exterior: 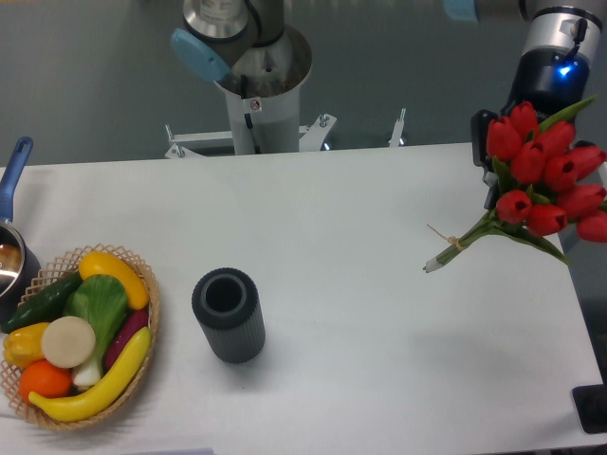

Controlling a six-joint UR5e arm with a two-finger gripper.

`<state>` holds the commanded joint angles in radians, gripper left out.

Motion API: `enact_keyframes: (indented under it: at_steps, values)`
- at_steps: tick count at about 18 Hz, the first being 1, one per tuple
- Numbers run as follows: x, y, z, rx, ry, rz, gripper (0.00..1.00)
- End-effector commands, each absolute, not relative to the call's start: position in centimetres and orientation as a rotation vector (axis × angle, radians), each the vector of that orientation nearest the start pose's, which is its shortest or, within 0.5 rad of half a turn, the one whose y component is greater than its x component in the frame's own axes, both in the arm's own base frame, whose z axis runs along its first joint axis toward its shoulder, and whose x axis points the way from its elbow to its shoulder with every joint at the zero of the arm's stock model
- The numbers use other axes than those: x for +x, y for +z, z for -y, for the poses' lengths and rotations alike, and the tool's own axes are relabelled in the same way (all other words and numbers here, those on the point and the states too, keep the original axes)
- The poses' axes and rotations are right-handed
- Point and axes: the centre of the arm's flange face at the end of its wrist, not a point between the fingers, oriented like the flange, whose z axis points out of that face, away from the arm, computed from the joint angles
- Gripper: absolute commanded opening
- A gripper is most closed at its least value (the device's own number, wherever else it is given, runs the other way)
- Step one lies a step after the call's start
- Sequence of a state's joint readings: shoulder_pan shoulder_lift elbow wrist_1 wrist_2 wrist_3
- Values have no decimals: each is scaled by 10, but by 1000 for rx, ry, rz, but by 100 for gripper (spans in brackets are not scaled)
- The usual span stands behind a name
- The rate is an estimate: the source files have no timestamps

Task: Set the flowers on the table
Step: 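Lift the red tulip bouquet with the gripper and swing it over the table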

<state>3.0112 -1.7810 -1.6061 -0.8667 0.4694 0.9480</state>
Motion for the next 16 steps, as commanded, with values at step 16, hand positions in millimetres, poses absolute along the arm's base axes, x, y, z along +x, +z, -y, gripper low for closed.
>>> enact_keyframes:
  at_steps: [16]
  values:
    - [-521,464,-305,-2207,110,186,47]
